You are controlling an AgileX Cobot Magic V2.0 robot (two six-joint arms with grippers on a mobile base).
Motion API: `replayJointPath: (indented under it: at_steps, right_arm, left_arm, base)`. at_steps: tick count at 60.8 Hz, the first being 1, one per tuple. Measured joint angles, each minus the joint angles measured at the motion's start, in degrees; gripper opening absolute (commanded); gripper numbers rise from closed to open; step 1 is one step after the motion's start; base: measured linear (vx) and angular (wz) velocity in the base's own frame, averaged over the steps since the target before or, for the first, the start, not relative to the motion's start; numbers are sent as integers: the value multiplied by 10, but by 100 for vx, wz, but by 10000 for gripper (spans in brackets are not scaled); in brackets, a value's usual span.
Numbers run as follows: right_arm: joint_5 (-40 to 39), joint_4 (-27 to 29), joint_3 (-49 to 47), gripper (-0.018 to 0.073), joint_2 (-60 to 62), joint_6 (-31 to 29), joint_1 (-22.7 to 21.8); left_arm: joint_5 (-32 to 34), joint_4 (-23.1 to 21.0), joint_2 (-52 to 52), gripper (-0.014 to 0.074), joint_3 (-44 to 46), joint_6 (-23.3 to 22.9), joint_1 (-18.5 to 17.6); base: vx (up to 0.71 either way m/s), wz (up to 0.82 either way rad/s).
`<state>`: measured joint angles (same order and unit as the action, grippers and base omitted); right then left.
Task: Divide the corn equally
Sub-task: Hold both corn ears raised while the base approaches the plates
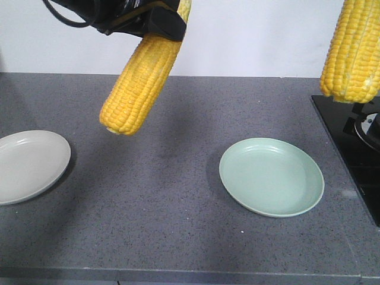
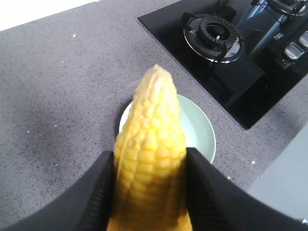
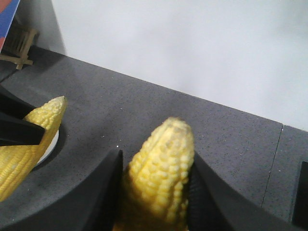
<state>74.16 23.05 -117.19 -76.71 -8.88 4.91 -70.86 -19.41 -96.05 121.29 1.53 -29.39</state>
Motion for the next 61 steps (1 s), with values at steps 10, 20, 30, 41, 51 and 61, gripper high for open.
replayJointPath:
  at_steps: [10, 20, 30, 41, 51, 61]
  right_arm:
    - [0, 0, 0, -4, 0, 0, 0]
    - [0, 0, 0, -4, 0, 0, 0]
    - [0, 0, 0, -4, 0, 0, 0]
    - [0, 0, 0, -4, 0, 0, 0]
    - [0, 0, 0, -4, 0, 0, 0]
    - [0, 0, 0, -4, 0, 0, 0]
  left_arm:
    - [0, 0, 0, -7, 0, 0, 0]
    - [0, 0, 0, -7, 0, 0, 0]
    - [0, 0, 0, -7, 0, 0, 0]
    - [0, 0, 0, -7, 0, 0, 0]
    - [0, 0, 0, -7, 0, 0, 0]
    - [0, 0, 0, -7, 0, 0, 0]
  base:
    - [4, -1]
    - [3, -1]
    - [3, -1]
    - [3, -2]
    - [4, -3]
    - [4, -3]
